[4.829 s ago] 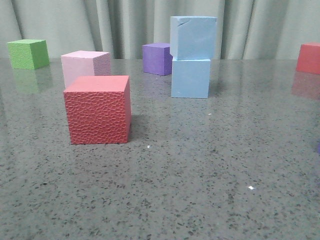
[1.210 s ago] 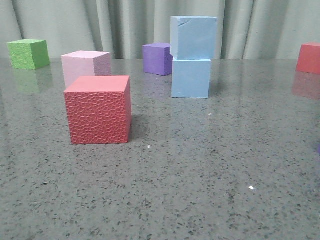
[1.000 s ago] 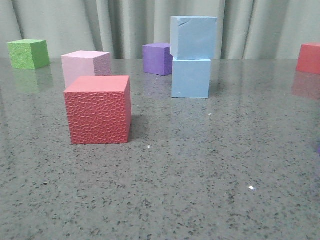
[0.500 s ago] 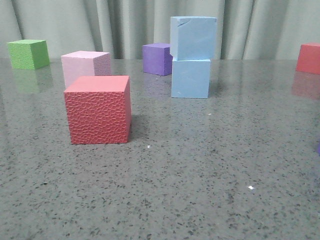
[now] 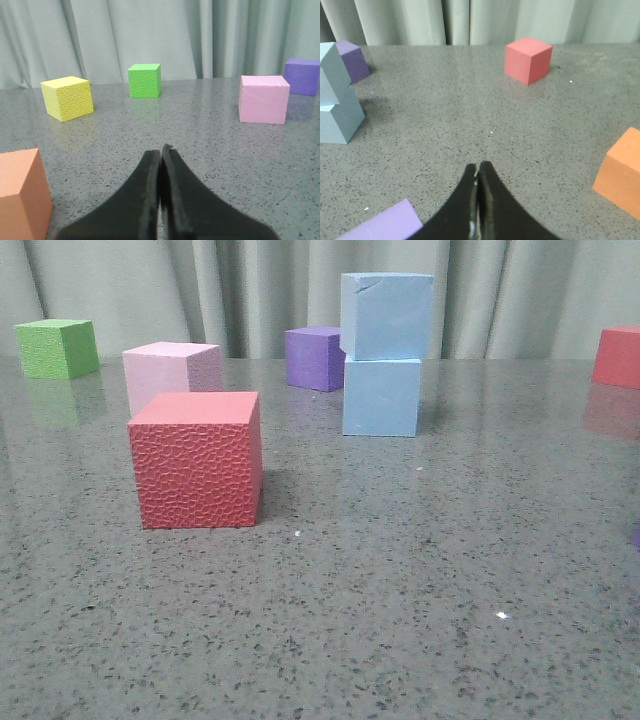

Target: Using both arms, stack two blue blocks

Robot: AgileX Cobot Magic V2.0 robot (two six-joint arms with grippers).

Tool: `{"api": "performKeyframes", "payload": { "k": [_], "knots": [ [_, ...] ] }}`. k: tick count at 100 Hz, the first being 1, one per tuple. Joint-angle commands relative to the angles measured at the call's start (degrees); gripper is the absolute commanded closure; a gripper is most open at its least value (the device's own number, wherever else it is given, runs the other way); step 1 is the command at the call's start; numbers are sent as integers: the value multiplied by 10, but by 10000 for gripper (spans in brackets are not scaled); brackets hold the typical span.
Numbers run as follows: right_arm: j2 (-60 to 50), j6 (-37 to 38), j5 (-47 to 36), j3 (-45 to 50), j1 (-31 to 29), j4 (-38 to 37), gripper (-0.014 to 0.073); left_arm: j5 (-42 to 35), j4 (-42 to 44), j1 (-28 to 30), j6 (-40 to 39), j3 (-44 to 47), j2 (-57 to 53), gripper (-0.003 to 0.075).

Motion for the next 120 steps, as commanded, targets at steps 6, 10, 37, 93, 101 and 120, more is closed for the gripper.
{"api": "performKeyframes", "payload": {
  "k": [6, 10, 37, 93, 101, 120],
  "knots": [
    [-76, -5, -103, 66, -4, -11, 662, -52, -4, -3, -6, 24, -18, 739],
    [-95, -5, -109, 89, -4, -11, 662, -52, -4, -3, -6, 24, -18, 739],
    [-214, -5, -142, 191, -4, 0, 662, -52, -4, -3, -6, 24, -18, 739],
    [-220, -5, -202, 244, -5, 6, 662, -52, -4, -3, -6, 24, -18, 739],
    [-220, -5, -203, 244, -5, 6, 662, -52, -4, -3, -6, 24, -18, 739],
    [-220, -5, -203, 244, -5, 6, 662, -52, -4, -3, -6, 24, -18, 739]
  ]
}}
